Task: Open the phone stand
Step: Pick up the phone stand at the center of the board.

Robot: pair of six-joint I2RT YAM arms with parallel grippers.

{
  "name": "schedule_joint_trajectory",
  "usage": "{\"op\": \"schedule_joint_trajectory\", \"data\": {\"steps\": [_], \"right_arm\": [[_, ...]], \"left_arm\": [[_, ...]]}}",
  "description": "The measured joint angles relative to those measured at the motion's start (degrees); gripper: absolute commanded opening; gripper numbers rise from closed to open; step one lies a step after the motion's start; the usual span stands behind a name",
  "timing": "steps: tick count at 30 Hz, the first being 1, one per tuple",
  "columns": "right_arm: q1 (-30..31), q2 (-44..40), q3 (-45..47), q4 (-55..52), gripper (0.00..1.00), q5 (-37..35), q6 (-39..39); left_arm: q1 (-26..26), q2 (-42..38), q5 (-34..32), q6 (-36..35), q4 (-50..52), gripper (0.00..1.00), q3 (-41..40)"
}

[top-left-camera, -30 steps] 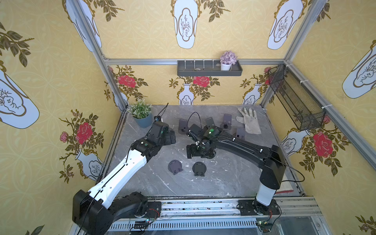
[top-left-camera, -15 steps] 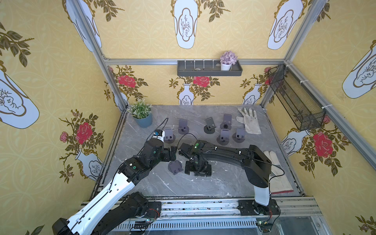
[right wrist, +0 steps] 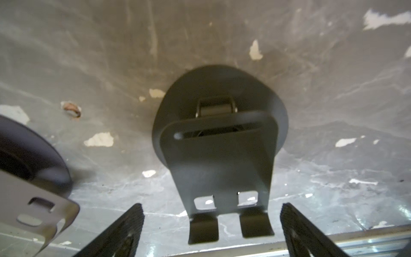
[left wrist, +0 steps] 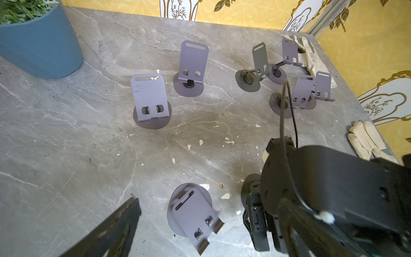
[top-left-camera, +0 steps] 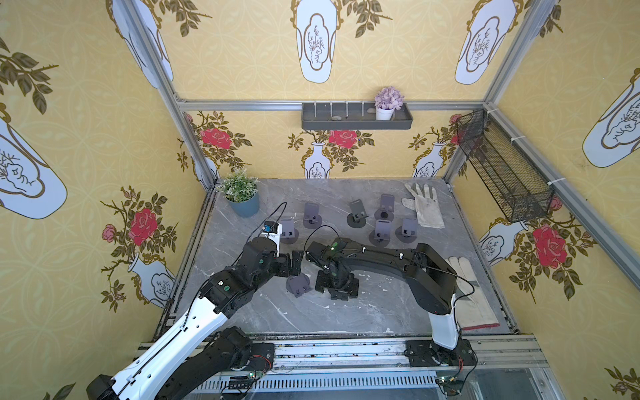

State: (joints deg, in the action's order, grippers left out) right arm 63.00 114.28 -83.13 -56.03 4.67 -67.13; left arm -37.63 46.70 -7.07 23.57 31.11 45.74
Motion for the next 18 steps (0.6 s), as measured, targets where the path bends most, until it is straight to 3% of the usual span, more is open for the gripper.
{"op": "schedule_joint_trajectory", "data": {"steps": [5, 18], "right_arm": [[-1.7, -1.88, 3.15, 1.81, 0.93, -0.52, 1.44], [0.7, -1.36, 4.5, 6.64, 0.74, 2.38, 4.11]], "left_arm": [[0.02, 0.0, 0.02, -0.07, -0.33, 0.99, -0.2], [0.02, 0.11, 0.39, -0.07, -0.37, 0.99, -0.61]]}}
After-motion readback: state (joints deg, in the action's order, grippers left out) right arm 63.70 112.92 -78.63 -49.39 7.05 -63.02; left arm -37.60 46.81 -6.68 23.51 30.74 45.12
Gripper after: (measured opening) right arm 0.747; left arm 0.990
